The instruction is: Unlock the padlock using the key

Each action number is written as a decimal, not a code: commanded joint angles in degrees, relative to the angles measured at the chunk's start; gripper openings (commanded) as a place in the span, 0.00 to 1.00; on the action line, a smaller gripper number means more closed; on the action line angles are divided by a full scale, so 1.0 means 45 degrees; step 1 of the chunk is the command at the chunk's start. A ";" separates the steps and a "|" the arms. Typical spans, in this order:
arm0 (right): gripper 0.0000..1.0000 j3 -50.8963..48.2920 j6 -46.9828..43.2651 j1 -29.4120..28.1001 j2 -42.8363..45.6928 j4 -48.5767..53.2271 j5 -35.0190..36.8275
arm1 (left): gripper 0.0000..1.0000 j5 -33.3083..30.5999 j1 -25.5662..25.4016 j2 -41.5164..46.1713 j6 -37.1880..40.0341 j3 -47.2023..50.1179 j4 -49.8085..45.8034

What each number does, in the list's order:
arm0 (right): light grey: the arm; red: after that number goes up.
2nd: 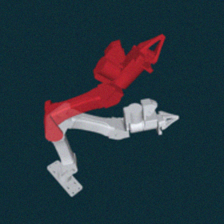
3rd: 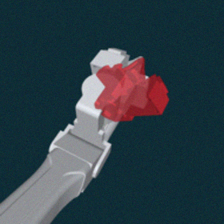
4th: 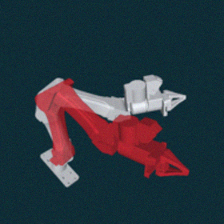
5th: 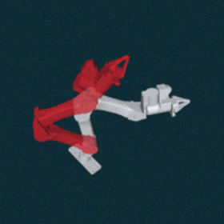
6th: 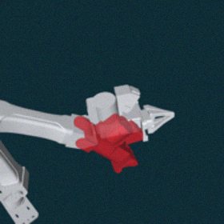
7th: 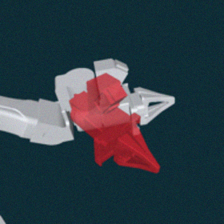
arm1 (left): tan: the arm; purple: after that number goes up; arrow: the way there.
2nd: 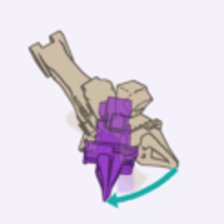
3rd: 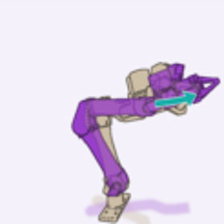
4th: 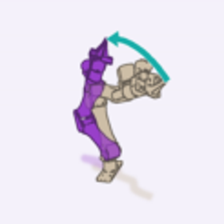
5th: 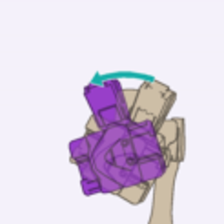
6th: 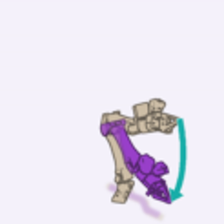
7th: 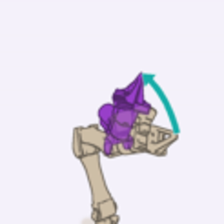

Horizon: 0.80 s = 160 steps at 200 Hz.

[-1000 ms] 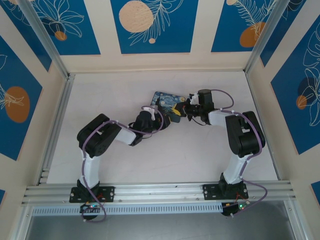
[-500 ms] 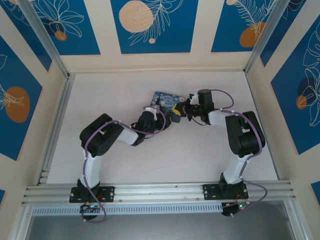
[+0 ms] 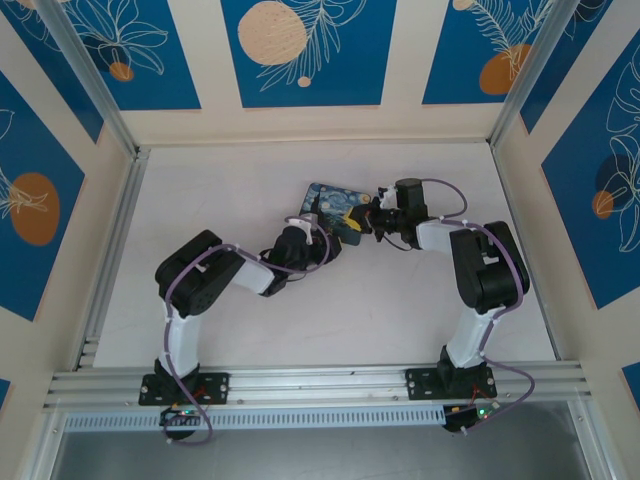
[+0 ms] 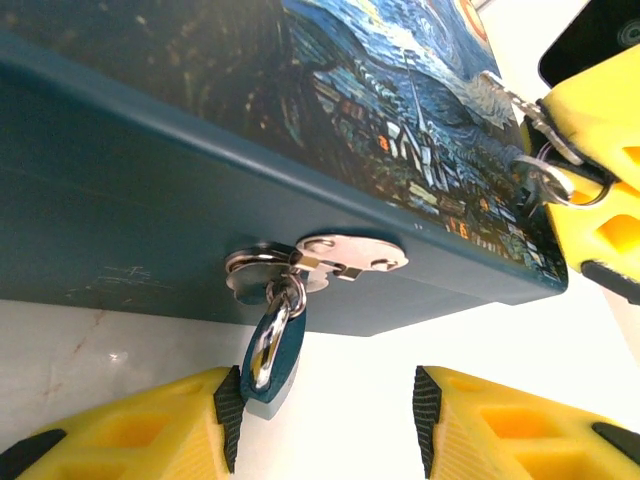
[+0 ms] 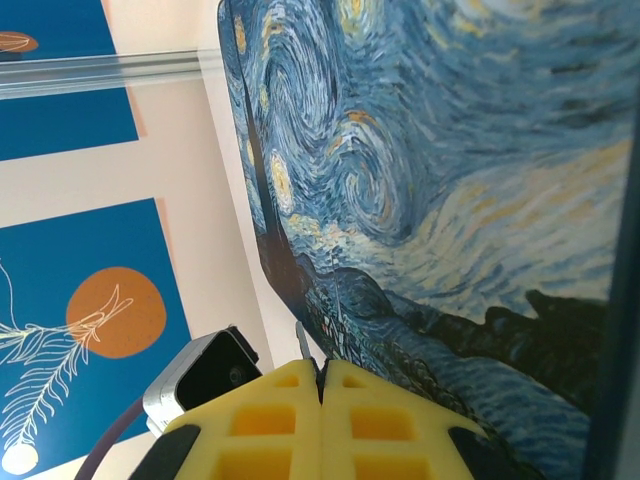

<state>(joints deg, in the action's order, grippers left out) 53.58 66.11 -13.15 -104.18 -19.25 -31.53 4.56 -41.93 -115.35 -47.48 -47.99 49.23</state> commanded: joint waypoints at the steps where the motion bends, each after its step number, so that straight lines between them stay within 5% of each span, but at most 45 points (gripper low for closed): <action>1: 0.00 0.0203 -0.0109 -0.0084 -0.0233 0.0034 -0.0252 | 0.50 -0.0411 -0.0153 -0.0263 -0.0219 -0.0203 0.0328; 113: 0.00 0.0261 -0.0097 -0.0087 -0.0330 0.0004 -0.0276 | 0.35 -0.0532 -0.0173 -0.0795 -0.0206 -0.0611 0.0222; 136: 0.00 0.0241 -0.0086 -0.0096 -0.0364 -0.0001 -0.0279 | 0.18 -0.0609 -0.0247 -0.0649 -0.0161 -0.0543 0.0242; 160: 0.00 0.0261 -0.0081 -0.0087 -0.0429 -0.0037 -0.0300 | 0.20 -0.0666 -0.0298 -0.0666 -0.0190 -0.0576 0.0173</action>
<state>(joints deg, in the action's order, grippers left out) 53.65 66.13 -13.15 -104.53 -19.99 -31.55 2.00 -42.30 -117.95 -48.27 -50.04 49.71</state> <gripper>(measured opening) 0.034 0.192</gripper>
